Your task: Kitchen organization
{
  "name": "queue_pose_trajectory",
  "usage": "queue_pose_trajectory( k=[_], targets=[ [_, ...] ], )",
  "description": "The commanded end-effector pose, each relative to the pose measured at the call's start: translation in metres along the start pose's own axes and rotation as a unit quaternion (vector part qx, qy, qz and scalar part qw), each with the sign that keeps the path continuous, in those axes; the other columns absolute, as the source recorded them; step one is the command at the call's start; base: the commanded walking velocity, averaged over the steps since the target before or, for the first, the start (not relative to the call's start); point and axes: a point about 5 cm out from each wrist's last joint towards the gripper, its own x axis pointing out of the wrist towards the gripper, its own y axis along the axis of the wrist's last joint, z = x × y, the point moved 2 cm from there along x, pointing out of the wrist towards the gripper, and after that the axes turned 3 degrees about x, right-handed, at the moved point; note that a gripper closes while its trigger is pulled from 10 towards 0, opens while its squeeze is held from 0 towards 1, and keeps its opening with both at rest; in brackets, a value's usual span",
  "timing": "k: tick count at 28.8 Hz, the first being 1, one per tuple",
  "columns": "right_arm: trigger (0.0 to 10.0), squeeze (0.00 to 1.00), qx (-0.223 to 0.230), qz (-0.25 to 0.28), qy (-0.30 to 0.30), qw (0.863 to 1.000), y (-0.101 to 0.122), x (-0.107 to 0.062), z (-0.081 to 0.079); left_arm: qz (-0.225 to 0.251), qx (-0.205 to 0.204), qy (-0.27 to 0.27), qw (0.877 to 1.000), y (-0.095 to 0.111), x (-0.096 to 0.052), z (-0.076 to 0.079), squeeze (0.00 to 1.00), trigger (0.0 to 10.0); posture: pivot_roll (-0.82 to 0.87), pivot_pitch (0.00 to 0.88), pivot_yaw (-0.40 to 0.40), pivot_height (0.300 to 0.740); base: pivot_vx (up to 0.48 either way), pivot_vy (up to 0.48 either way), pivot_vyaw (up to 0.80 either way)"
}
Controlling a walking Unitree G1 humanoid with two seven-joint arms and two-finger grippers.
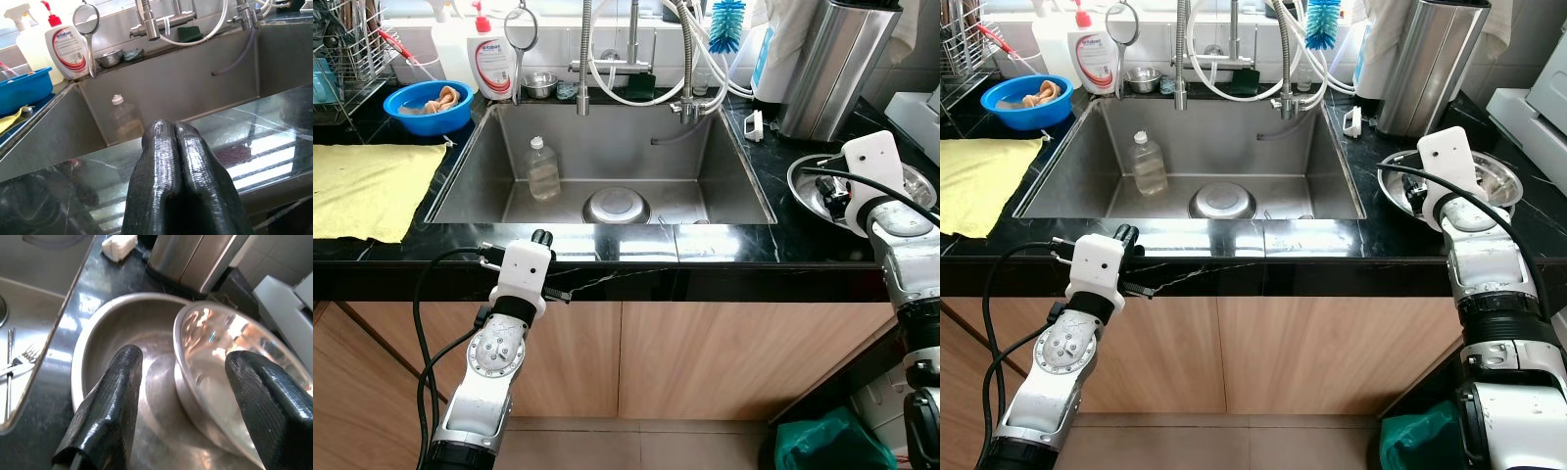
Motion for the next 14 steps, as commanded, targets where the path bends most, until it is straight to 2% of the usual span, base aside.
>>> queue_pose_trajectory(
  k=[1,5,8,14],
  targets=[
    [10.0,0.00,0.013,-0.016,-0.006,1.000,-0.008,0.001,0.001,-0.004,0.001,-0.004,1.000,0.000,0.002,0.000,0.00,10.0,-0.14,0.000,0.005,0.731,0.000,0.000,0.00],
    [10.0,0.00,0.019,-0.023,-0.016,0.999,-0.012,0.001,0.004,-0.004,0.001,-0.005,1.000,0.000,0.001,0.000,0.00,10.0,-0.14,0.000,0.005,0.731,0.000,0.000,0.00],
    [10.0,0.00,0.020,-0.027,-0.040,0.999,-0.014,0.001,0.012,-0.004,0.001,-0.005,1.000,0.000,0.001,0.000,0.00,10.0,-0.14,0.000,0.007,0.731,0.000,0.000,0.00],
    [10.0,0.00,0.023,-0.027,-0.047,0.998,-0.014,0.001,0.014,-0.003,0.001,-0.007,1.000,0.000,0.002,0.000,0.00,10.0,-0.14,0.000,0.011,0.731,0.000,0.000,0.00]
  ],
)
